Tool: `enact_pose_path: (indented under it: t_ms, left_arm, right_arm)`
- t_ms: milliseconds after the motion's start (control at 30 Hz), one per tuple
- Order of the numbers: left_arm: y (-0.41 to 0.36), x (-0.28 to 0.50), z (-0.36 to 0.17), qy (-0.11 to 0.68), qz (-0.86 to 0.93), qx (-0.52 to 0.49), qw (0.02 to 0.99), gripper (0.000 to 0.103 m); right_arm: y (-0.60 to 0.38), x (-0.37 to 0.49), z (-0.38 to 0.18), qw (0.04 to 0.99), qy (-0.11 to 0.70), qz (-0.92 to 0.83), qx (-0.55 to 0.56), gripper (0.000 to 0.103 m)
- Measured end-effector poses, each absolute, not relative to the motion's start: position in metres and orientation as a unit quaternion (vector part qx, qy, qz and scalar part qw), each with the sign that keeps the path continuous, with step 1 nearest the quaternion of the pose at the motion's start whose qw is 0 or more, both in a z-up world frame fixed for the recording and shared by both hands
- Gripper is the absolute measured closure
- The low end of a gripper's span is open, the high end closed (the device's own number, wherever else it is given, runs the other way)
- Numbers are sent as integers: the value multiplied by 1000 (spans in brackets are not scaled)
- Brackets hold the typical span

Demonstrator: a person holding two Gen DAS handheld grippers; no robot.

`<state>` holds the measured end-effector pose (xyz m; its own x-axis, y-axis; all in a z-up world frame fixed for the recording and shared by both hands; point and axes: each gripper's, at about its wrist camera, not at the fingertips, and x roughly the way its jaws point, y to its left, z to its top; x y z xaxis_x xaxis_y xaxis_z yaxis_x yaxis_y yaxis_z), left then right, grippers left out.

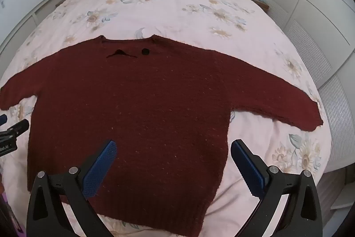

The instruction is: Fold small clothes

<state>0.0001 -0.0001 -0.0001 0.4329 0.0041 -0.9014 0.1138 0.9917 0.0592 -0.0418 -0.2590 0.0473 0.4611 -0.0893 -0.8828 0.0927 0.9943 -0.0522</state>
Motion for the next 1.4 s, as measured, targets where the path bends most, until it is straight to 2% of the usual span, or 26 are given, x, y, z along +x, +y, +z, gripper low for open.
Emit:
enact_pose_path:
  t_ms: [1400]
  left_arm:
    - [9,-1,-8,541,-32,56,838,1]
  right_arm:
    - [-268,-49,44,846,529,-60,6,0]
